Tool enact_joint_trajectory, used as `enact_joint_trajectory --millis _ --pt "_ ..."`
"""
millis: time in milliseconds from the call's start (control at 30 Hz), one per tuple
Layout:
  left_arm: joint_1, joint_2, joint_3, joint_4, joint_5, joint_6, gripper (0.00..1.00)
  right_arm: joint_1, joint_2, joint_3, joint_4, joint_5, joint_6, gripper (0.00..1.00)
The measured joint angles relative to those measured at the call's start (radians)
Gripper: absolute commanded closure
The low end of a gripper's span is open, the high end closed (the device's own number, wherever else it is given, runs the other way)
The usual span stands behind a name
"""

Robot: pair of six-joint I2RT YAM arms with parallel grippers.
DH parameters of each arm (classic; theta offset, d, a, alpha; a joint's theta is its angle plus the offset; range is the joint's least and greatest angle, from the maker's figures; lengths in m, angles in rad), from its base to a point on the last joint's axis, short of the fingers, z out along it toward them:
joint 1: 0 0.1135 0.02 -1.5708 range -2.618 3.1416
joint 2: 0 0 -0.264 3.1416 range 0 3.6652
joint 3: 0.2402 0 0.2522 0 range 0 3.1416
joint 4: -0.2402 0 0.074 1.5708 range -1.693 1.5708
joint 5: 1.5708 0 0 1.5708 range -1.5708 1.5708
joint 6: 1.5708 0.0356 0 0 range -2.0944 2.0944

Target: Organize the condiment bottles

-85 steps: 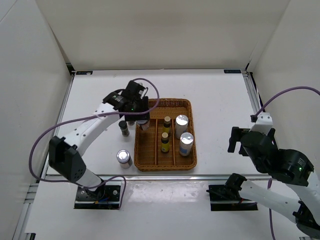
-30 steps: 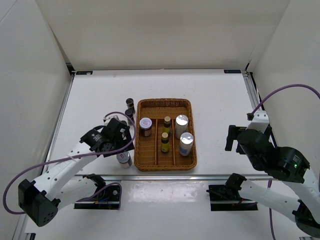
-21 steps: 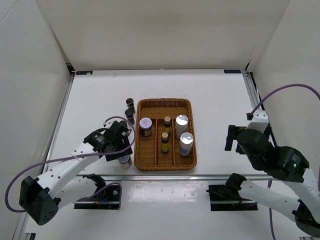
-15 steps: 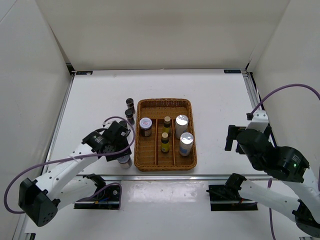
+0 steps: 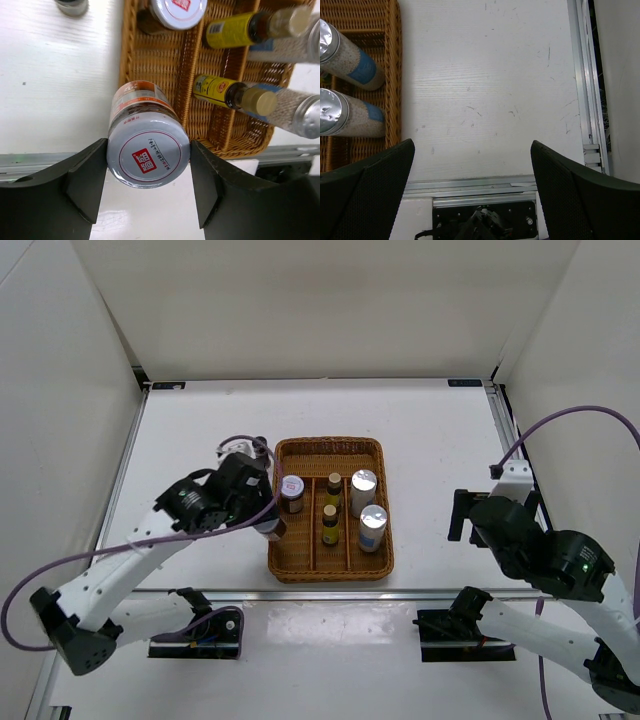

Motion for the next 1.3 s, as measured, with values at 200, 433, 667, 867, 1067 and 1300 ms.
enact_joint_trajectory --millis 200,433,667,867,1067,1300 --pt "-0.090 0.165 -0.006 0.081 0.002 0.013 0.89 0.000 0.004 0.000 0.000 0.000 0.000 0.00" --pt "-0.118 0.327 -0.006 0.143 -0.001 0.036 0.88 0.000 0.011 0.000 0.000 0.000 0.000 0.00" --pt "-0.118 0.428 -0.014 0.175 -0.011 0.047 0.27 0.000 0.011 0.000 0.000 0.000 0.000 0.00" --pt "-0.118 0.441 0.043 0.163 -0.006 0.082 0.01 0.000 0.011 0.000 0.000 0.000 0.000 0.00" --pt "-0.074 0.384 0.317 0.130 -0.037 0.197 0.01 0.000 0.011 0.000 0.000 0.000 -0.002 0.00" --pt "0.253 0.496 0.755 0.114 -0.015 0.366 0.01 0.000 0.011 0.000 0.010 -0.001 -0.004 0.00"
